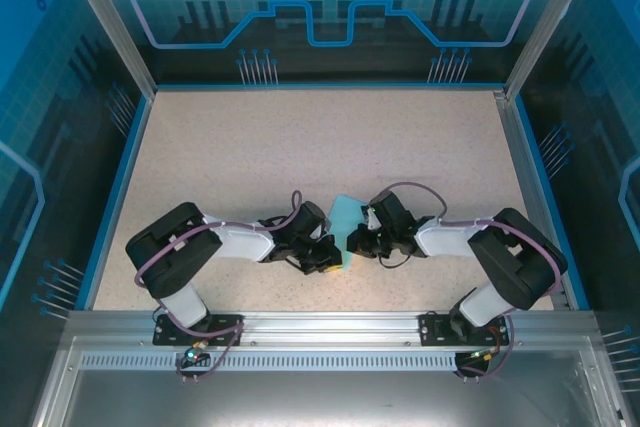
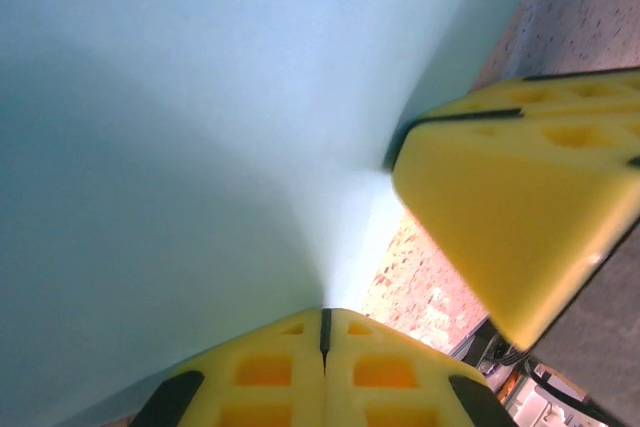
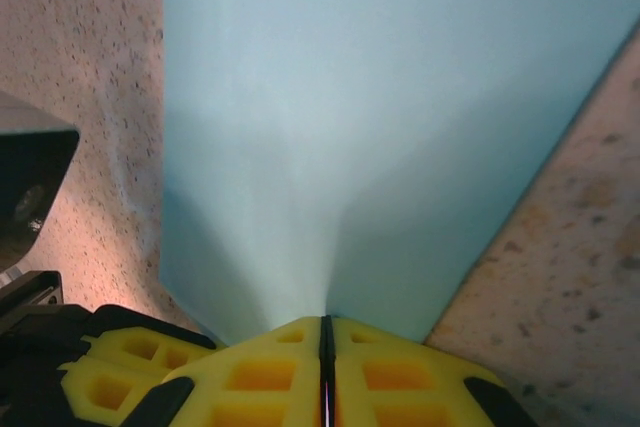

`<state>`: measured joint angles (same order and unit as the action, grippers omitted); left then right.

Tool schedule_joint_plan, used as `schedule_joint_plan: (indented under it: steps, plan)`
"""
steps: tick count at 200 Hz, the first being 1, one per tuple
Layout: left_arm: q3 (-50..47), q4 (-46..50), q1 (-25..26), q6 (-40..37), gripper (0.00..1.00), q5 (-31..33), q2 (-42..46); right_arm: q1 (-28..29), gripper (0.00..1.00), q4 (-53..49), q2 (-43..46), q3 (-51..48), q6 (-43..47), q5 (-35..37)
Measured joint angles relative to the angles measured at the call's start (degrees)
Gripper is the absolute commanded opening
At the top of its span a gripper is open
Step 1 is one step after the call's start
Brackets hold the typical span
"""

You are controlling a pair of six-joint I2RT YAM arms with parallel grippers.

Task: Fold a paper plane with a square sheet of paper (pick it up from the middle)
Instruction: First fold in half a square sheet of paper at the center of the table.

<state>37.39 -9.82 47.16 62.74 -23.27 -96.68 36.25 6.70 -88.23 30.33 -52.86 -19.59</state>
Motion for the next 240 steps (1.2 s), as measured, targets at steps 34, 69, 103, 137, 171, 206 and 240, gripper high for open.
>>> schedule_joint_plan:
  steps: [34, 69, 103, 137, 171, 206, 240]
  plan:
    - [0.39, 0.92, 0.11, 0.0, 0.0, 0.17, 0.0, -4.15, 0.11, -0.04, -1.27, 0.5, 3.15, -2.45]
    - [0.83, 2.03, 0.17, -0.07, 0.0, 0.48, 0.02, -8.02, 0.11, -0.68, -2.91, 2.43, 6.23, -3.39]
    - [1.16, 2.8, 0.17, -0.09, 0.0, 0.55, 0.04, -11.63, 0.1, -2.4, -4.83, 5.42, 8.72, -2.23]
    - [1.49, 3.43, 0.22, -0.09, 0.0, 0.83, 0.02, -13.25, 0.1, -4.55, -7.91, 8.87, 10.38, -3.72]
    - [1.77, 3.5, 0.22, -0.13, 0.0, 1.73, 0.04, -14.45, 0.09, -7.48, -10.6, 12.5, 11.65, -5.51]
    - [1.81, 3.52, 0.22, -0.13, 0.0, 2.03, 0.04, -16.28, 0.09, -9.97, -12.63, 16.31, 12.87, -3.91]
    - [1.81, 3.52, 0.22, -0.24, 0.0, 2.03, 0.04, -17.9, 0.09, -11.23, -14.03, 19.32, 13.97, -1.22]
